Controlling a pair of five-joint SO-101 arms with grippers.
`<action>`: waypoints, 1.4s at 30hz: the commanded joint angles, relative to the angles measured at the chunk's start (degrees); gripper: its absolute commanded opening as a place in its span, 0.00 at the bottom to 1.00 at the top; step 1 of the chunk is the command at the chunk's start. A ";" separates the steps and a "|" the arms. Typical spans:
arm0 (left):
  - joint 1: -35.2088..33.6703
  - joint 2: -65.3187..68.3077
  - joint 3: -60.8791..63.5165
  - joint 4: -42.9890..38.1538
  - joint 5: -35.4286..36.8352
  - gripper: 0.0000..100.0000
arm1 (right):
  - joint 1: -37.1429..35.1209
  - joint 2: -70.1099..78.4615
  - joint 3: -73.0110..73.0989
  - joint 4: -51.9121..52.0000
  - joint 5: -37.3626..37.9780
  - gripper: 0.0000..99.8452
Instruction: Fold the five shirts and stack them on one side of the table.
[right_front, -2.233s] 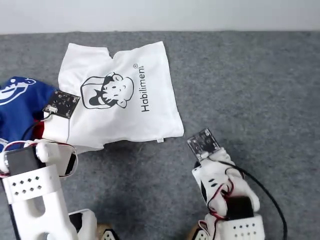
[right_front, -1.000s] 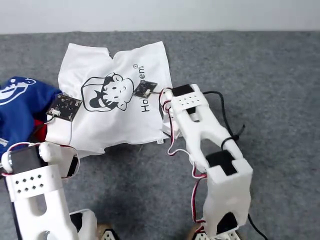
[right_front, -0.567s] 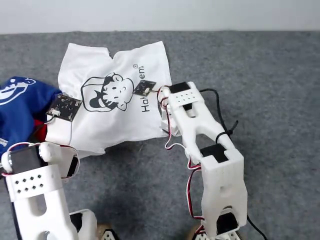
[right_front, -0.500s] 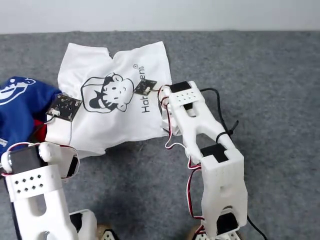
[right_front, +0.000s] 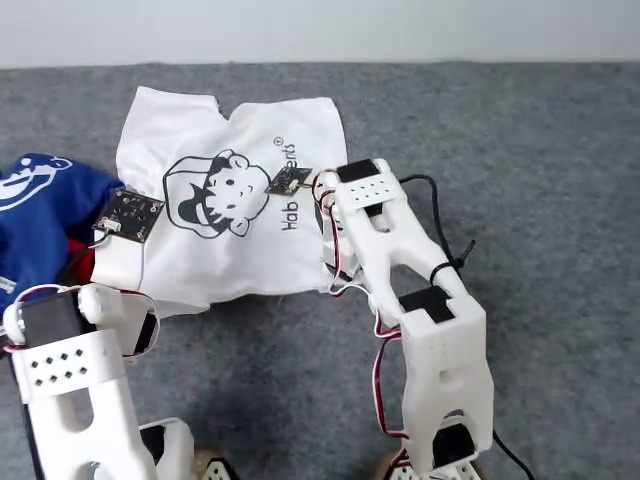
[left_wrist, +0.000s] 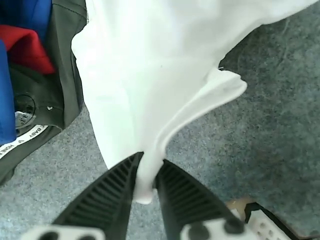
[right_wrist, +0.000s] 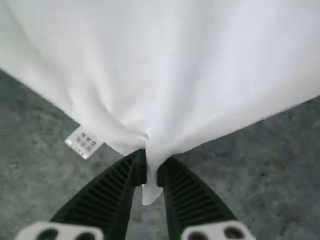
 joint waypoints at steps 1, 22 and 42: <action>-0.53 -1.32 -3.38 -0.79 0.44 0.01 | 3.65 -9.80 -2.99 3.03 0.44 0.01; -0.18 -1.32 -38.02 -27.08 0.44 0.01 | 10.51 -55.16 -3.08 -2.59 4.66 0.01; -0.18 -1.32 -63.87 -41.23 -5.10 0.01 | 22.73 -81.10 -3.08 -15.52 9.41 0.01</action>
